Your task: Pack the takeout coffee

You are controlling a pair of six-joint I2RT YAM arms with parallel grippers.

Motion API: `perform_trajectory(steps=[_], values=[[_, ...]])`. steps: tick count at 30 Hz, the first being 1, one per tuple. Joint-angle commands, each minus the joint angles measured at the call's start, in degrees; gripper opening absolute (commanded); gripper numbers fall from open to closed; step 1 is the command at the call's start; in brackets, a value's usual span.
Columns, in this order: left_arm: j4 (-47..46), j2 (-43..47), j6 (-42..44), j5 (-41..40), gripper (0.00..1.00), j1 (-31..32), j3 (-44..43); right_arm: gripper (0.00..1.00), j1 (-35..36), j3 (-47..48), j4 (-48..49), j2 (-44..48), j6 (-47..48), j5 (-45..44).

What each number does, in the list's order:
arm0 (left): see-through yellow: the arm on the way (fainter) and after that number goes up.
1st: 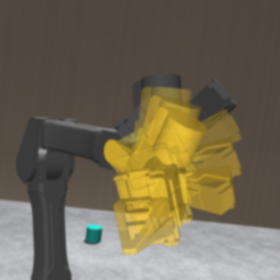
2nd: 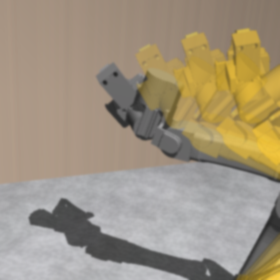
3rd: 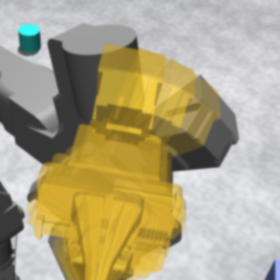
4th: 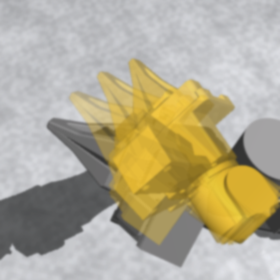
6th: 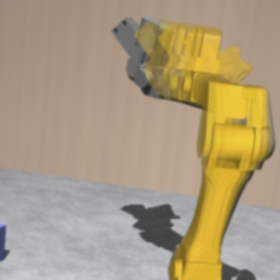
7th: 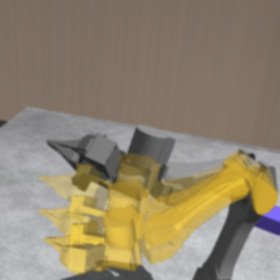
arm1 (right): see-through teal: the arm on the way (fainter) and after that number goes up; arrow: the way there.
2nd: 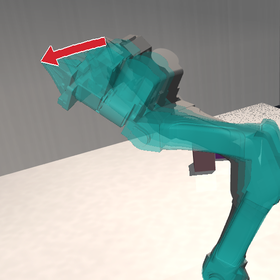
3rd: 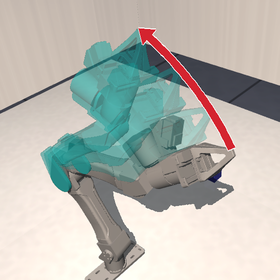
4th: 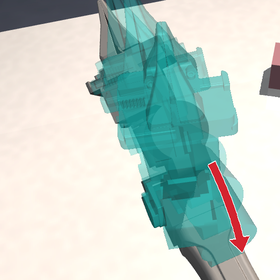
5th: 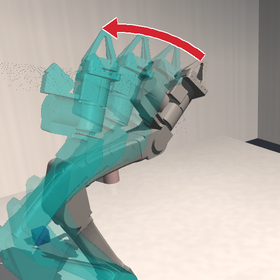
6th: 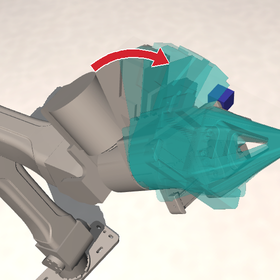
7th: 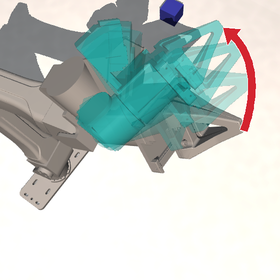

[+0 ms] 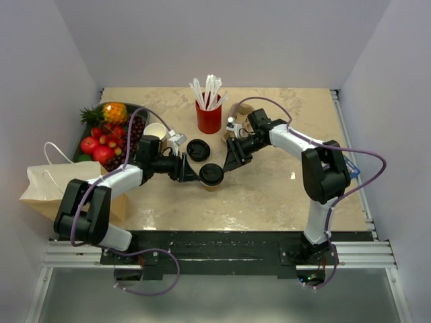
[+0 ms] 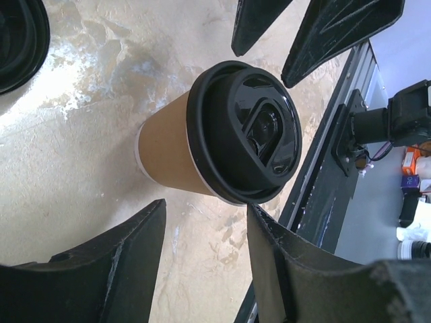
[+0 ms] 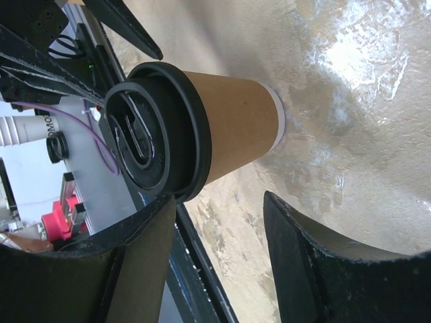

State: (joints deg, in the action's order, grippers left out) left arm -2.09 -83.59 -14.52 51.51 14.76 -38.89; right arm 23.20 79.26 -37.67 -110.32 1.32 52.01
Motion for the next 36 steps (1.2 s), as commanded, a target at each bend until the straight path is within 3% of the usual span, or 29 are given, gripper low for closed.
perform_trajectory(steps=[1,18,36], values=[[-2.7,-0.6,-1.7,1.7,0.56,-0.7,-2.1,0.58,0.8,1.9,0.7,-0.3,-0.4,1.3],[-4.7,-3.9,-4.7,1.3,0.56,-1.4,-2.8,0.56,1.1,3.1,1.7,-2.4,-0.9,1.3],[3.8,-9.6,2.8,-3.2,0.51,-2.0,-3.5,0.54,1.4,3.1,0.6,-4.0,-1.7,-2.0]])
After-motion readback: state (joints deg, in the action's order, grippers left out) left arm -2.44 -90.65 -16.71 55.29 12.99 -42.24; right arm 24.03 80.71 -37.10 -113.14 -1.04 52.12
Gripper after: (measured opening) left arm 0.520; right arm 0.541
